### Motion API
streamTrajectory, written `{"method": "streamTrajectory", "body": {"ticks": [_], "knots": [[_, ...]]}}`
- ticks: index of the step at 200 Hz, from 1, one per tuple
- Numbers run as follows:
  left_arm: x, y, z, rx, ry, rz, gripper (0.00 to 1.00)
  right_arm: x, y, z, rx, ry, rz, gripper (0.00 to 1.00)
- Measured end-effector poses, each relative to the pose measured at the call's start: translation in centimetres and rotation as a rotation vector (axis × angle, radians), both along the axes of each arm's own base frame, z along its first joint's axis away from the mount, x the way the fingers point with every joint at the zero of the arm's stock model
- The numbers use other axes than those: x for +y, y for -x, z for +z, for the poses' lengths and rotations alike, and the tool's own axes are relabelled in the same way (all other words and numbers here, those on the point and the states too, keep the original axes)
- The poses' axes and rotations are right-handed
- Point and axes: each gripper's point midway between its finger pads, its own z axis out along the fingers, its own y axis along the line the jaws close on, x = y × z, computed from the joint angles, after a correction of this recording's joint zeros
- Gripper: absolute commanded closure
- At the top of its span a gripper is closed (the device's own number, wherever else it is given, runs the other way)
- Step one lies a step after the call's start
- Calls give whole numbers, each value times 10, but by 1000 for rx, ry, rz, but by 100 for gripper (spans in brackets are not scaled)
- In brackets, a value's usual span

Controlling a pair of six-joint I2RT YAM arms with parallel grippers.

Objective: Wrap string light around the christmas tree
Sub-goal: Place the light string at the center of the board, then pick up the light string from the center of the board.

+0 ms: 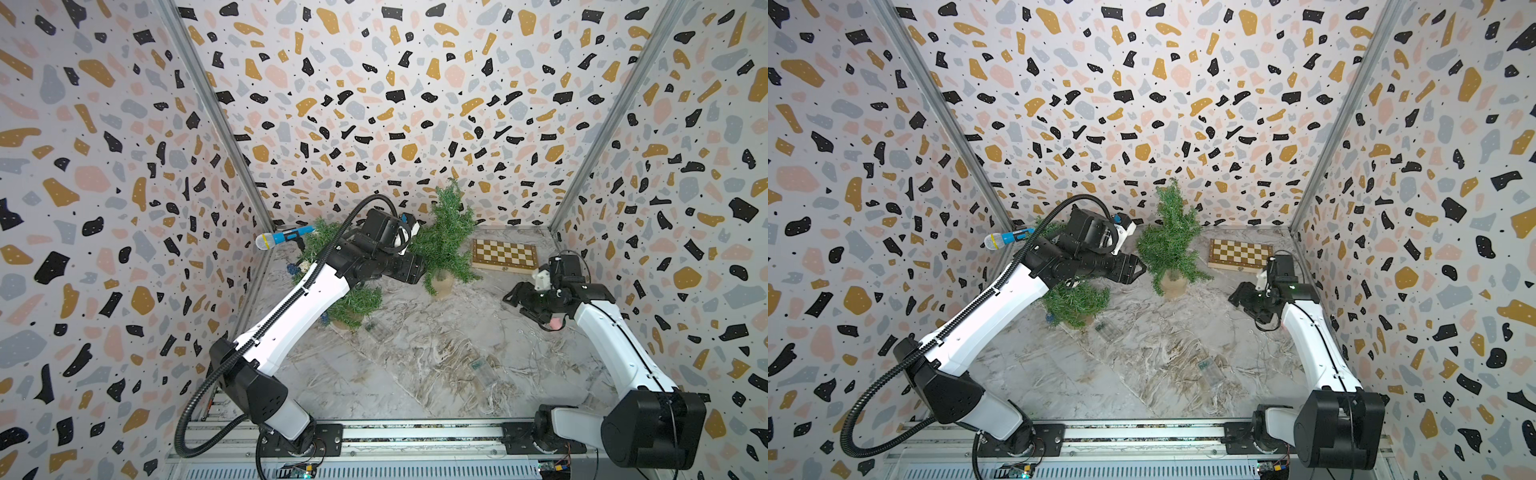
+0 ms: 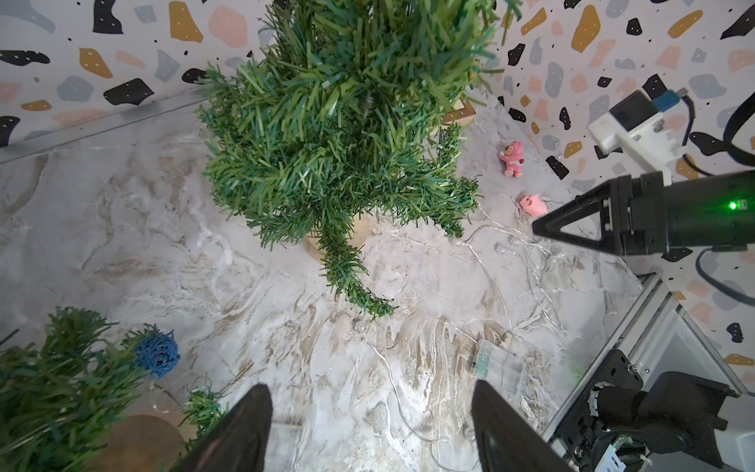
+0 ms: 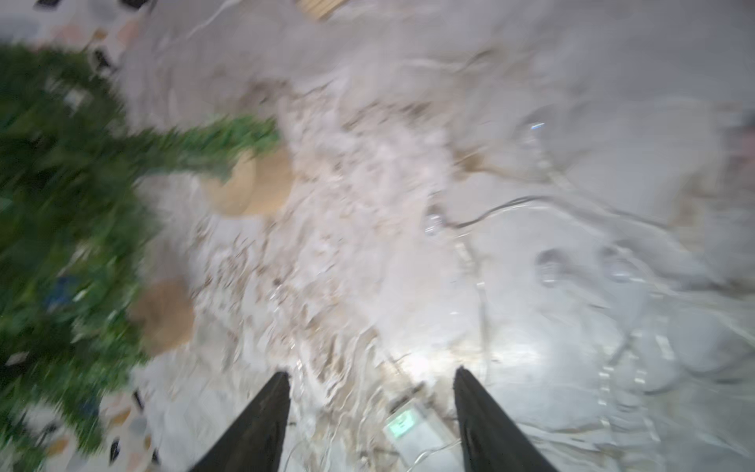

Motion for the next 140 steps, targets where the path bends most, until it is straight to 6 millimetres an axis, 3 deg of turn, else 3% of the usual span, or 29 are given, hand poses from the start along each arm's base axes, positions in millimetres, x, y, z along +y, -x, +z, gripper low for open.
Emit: {"method": "streamTrajectory", "body": {"ticks": [29, 70, 114, 140], "knots": [[-1, 0, -7, 5, -5, -6, 24, -48, 18, -39, 93, 145, -179, 28], [-2, 4, -24, 45, -16, -19, 24, -95, 33, -85, 209, 244, -335, 30], [-5, 4, -22, 40, 1, -27, 24, -103, 34, -123, 275, 256, -351, 32], [-6, 4, -21, 40, 4, -31, 24, -104, 22, -129, 242, 254, -355, 40]]}}
